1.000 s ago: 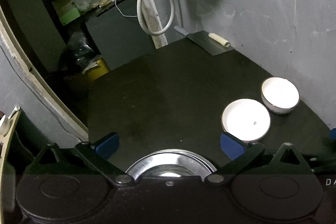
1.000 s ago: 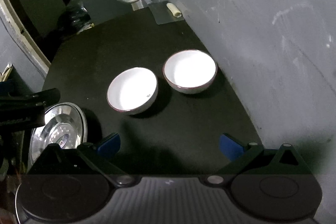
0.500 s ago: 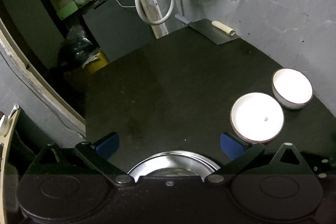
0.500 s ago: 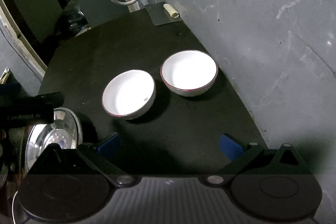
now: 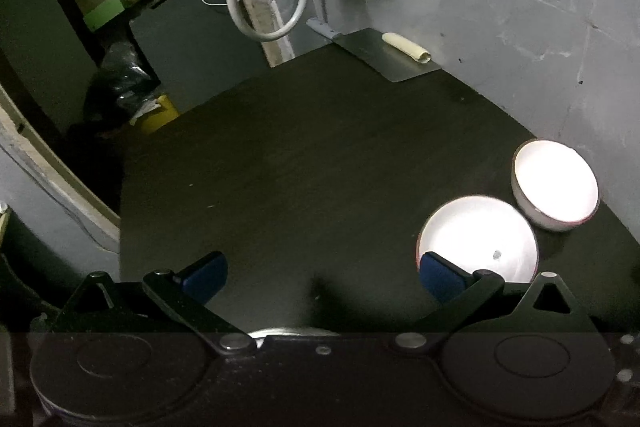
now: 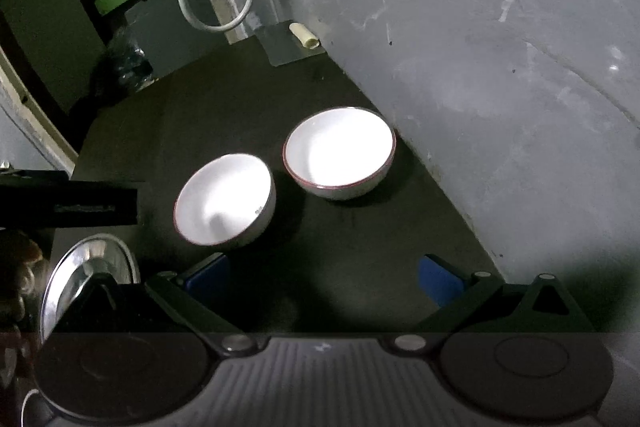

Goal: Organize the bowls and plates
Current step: 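Close both grippers on the white bowl rim and lift it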

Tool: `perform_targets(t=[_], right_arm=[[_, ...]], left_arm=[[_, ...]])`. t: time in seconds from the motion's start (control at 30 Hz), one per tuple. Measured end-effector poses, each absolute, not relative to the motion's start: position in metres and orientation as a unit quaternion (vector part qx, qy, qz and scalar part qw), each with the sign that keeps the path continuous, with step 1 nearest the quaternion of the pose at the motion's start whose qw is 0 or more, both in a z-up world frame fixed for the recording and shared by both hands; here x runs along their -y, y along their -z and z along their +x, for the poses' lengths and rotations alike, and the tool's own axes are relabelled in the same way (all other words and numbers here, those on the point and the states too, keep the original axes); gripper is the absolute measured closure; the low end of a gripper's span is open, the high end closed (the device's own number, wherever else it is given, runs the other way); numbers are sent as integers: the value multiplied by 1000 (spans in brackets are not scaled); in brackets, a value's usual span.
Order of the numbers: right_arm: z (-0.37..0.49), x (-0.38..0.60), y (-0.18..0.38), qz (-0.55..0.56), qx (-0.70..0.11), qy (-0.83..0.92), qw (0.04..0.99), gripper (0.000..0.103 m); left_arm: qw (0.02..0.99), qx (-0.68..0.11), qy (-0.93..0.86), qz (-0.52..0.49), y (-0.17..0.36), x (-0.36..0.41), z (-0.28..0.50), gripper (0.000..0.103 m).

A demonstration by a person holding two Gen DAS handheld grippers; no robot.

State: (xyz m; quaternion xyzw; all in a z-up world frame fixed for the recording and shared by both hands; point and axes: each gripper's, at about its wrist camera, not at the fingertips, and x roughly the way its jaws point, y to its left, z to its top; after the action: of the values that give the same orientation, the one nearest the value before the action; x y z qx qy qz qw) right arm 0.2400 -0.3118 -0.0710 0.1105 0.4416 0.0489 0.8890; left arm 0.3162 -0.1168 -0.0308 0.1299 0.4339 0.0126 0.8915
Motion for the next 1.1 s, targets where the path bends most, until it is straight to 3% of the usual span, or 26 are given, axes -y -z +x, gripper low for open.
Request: perform_targets(t=[0.2,0.57,0.77,0.87,1.03,1.1], right_arm=[[256,302,78,114,-437,-54,891,1],[271,299,89,145,-433,-63,887,21],[276,296,92,158,-428,-77,886,24],[280,293,93,159,-429,-83,886,33],[284,289,97,158,-432,-92,883,45],[284,288,97,159,-432,-96,882,49]], left_arm=[[885,-448,4,129,46,126,335,1],[873,-471,39,119,58,129,343,5],[869,-483,52,100,58,126,343,19],[867,-487,61,90,58,126,343,27],[863,-493,82,69,61,129,343,55],[862,-495,90,62,62,129,343,62]])
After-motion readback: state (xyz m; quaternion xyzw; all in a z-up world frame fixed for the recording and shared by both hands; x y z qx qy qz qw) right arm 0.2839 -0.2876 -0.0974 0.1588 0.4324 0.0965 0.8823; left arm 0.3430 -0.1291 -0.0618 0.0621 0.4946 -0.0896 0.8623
